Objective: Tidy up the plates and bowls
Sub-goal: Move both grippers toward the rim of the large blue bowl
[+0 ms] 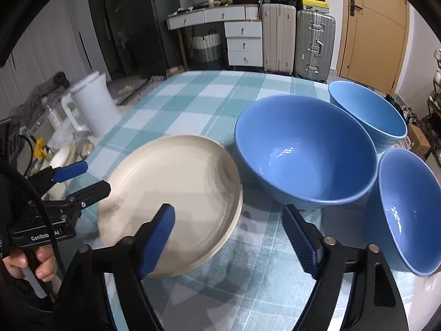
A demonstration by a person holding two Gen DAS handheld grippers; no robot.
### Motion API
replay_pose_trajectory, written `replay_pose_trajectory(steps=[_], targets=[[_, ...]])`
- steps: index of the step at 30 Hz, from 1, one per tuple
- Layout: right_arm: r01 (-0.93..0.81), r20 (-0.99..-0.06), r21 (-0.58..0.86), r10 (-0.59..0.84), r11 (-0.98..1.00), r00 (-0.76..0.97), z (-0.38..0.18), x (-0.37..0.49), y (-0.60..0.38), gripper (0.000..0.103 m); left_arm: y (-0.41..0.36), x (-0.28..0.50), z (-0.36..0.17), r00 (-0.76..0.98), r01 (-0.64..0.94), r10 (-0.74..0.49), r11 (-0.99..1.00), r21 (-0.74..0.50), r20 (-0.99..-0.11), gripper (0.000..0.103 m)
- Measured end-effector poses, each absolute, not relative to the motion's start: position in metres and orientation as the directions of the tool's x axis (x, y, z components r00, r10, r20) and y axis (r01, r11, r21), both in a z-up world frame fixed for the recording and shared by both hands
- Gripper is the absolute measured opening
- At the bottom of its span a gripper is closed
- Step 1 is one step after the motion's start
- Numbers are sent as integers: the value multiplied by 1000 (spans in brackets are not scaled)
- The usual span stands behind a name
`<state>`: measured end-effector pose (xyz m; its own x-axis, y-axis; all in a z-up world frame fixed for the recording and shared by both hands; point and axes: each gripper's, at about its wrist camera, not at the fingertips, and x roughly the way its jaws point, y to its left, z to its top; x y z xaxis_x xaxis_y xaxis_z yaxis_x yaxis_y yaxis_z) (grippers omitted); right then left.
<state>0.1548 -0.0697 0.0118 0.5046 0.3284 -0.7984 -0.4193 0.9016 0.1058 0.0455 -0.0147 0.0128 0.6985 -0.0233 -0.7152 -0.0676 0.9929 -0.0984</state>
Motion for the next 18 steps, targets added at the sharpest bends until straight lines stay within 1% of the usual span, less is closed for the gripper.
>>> replay_pose_trajectory(steps=[1,2,3,4,6,8,18], targets=[[-422,-796,106,331,901,507,14,153,-71,86,-17,44,16,703,-62,-26,993,-98,-711,90],[-423,-794,101,329,900,511,16,151,-72,89,-19,44,18,706,-56,-30,994,-98,-708,92],[-425,-792,94,326,900,516,19,149,-74,93,-22,43,22,709,-44,-40,994,-101,-704,101],[-426,-789,88,324,900,522,21,147,-76,95,-26,42,25,713,-35,-48,994,-104,-699,102],[-433,-777,67,319,899,543,28,141,-80,100,-34,42,30,719,-11,-65,994,-106,-692,102],[-434,-768,42,307,900,562,34,136,-83,101,-41,43,36,719,6,-77,994,-105,-690,102],[-407,-683,-95,238,909,690,77,114,-107,102,-71,52,77,756,74,-127,991,-109,-642,102]])
